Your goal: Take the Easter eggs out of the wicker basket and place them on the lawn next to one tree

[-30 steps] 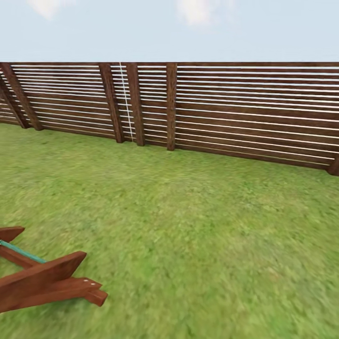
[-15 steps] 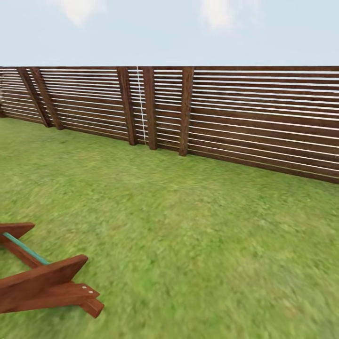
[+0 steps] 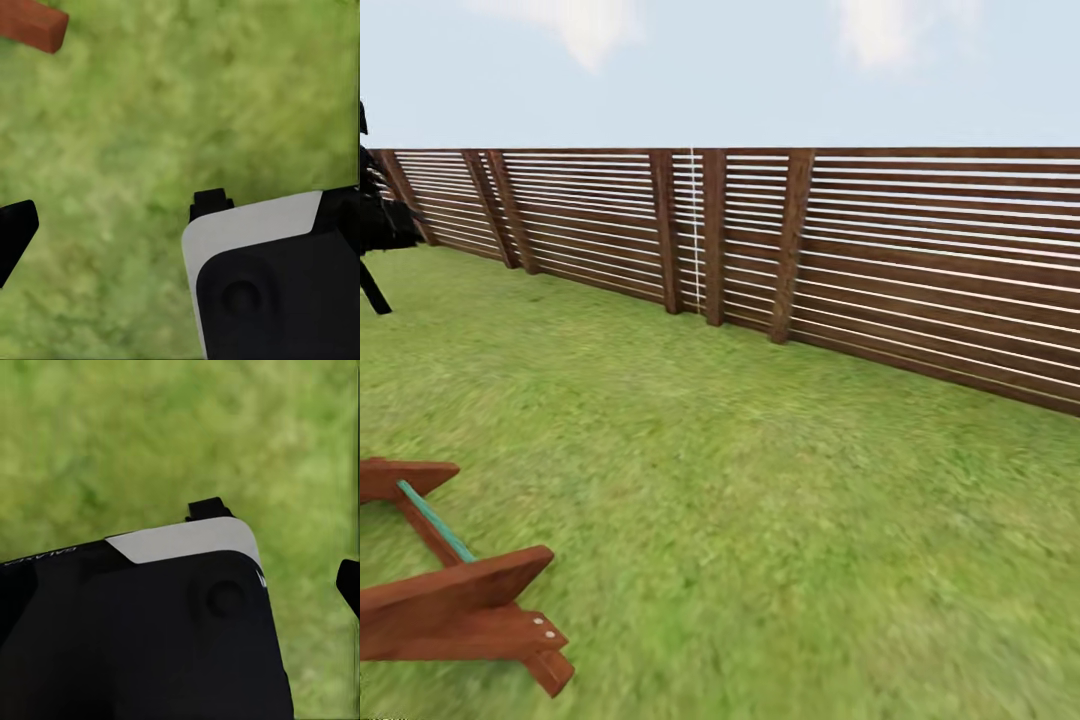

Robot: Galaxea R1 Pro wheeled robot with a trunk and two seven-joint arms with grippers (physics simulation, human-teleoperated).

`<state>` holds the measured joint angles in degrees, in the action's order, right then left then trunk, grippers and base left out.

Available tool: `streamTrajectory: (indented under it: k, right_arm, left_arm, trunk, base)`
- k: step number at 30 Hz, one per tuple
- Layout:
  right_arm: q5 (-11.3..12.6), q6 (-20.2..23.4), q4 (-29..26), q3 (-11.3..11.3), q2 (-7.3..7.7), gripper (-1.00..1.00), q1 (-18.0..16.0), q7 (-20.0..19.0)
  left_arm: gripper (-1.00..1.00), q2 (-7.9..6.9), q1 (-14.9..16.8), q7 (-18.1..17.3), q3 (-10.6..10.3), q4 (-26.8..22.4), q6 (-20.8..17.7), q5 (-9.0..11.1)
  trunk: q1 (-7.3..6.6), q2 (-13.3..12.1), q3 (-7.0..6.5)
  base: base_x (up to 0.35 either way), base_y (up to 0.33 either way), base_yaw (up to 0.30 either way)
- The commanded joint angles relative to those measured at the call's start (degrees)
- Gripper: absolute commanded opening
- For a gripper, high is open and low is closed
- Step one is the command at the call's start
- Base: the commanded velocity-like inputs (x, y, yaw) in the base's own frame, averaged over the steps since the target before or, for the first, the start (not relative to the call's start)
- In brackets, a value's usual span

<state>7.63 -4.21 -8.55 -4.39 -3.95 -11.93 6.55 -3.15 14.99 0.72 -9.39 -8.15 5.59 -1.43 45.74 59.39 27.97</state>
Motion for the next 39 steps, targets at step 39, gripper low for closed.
streamTrajectory:
  k: [39]
  right_arm:
    - [0.28, -0.28, 0.02, -0.4, -0.09, 1.0, -0.02, -0.05]
  left_arm:
    - [1.0, -0.05, 0.04, 0.13, -0.28, 1.57, 0.34, -0.23]
  trunk:
    - [0.03, 0.03, -0.6]
  base:
    - [0.262, -0.222, 0.28]
